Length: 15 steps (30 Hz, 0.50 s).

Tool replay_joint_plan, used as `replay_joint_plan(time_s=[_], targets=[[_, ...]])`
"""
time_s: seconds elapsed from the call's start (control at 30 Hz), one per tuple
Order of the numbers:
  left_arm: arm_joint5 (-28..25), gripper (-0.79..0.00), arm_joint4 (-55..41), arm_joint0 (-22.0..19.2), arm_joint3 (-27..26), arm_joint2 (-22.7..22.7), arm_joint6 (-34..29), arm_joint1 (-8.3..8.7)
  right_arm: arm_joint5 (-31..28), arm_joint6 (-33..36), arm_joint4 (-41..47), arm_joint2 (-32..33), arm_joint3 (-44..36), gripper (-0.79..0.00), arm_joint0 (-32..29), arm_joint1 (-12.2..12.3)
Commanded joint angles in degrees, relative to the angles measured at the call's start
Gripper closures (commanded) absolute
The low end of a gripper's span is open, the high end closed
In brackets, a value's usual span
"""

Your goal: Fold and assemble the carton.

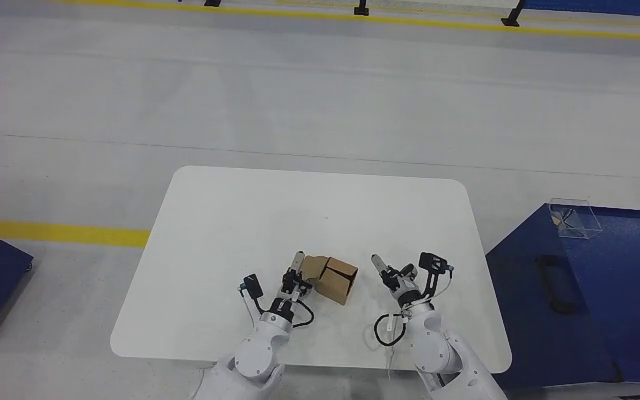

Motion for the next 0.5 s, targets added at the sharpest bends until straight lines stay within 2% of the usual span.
replay_joint_plan(time_s=[0.0, 0.3, 0.47], targets=[[-3.4, -0.785, 0.2, -0.4, 2.1, 0.2, -0.2, -0.53, 0.1, 0.1, -0.1, 0.1, -0.4, -0.785, -0.2, 0.0], [-14.1, -0.785, -3.0, -2.6, 10.1, 0.9, -1.3, -3.34, 0.3, 0.2, -1.1, 0.5, -1.4, -0.785, -1.0, -0.2], [-21.9, -0.785, -4.1, -3.9, 13.5, 0.9, -5.4, -4.49, 0.3, 0.3, -1.3, 1.0, -2.0, -0.785, -1.6, -0.2]])
